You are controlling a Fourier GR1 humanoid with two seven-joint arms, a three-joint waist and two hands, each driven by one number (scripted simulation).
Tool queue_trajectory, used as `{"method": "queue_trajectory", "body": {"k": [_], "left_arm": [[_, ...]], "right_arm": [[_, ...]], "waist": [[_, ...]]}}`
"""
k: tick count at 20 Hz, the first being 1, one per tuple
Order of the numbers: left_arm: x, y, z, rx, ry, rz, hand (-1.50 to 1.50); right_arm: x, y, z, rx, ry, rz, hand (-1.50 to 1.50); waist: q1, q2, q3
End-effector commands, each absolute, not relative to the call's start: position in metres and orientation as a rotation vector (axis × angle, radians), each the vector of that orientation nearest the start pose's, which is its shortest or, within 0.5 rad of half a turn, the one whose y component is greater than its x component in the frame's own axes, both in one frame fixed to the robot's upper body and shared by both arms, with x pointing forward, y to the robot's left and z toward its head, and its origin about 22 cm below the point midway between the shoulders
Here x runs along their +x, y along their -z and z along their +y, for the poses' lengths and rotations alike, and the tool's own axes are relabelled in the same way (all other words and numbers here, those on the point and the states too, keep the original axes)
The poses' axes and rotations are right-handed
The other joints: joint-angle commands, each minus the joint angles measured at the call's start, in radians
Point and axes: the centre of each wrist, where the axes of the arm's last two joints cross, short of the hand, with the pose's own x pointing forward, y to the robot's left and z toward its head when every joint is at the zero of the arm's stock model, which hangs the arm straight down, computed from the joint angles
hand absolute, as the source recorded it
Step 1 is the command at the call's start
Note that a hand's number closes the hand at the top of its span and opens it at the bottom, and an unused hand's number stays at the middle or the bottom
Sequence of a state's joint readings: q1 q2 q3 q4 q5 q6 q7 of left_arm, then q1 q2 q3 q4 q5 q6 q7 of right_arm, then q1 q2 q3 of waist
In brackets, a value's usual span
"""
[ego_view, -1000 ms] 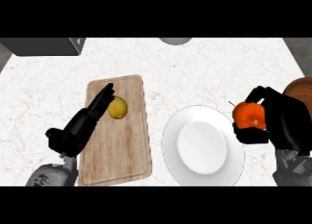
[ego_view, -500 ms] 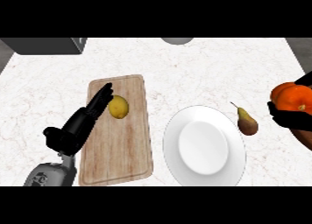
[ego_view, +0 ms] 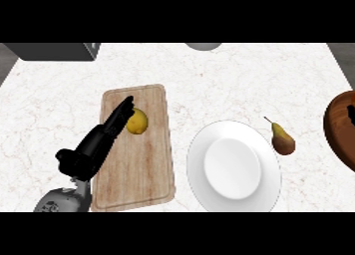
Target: Pick the squash from the plate and place it in the bowl
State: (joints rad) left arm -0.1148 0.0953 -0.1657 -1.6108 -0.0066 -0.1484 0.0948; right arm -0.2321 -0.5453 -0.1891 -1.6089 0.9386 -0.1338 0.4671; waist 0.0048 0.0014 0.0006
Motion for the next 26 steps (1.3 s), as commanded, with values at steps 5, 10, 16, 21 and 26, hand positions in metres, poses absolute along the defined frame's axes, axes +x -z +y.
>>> {"method": "queue_trajectory", "body": {"k": [5, 10, 16, 21, 26], "left_arm": [[0.262, -0.033, 0.212, -0.187, 0.391, -1.598, 0.0], [0.267, -0.041, 0.203, -0.171, 0.375, -1.592, 0.0], [0.265, -0.036, 0.193, -0.192, 0.388, -1.591, 0.0], [0.268, -0.042, 0.207, -0.166, 0.393, -1.584, 0.0], [0.276, -0.038, 0.198, -0.159, 0.379, -1.579, 0.0]], "right_arm": [[0.296, -0.111, -0.431, -1.371, -0.525, -0.969, 1.5], [0.299, -0.084, -0.452, -1.088, -0.447, -0.996, -1.5], [0.315, -0.091, -0.47, -1.097, -0.413, -1.194, -1.5], [0.312, -0.099, -0.472, -1.164, -0.205, -1.286, -1.5], [0.288, -0.11, -0.517, -1.147, 0.093, -1.312, -1.5]], "waist": [[0.012, 0.005, 0.0], [0.01, 0.004, 0.002], [0.006, 0.002, 0.0], [-0.005, -0.002, 0.0], [-0.011, 0.001, 0.0]]}}
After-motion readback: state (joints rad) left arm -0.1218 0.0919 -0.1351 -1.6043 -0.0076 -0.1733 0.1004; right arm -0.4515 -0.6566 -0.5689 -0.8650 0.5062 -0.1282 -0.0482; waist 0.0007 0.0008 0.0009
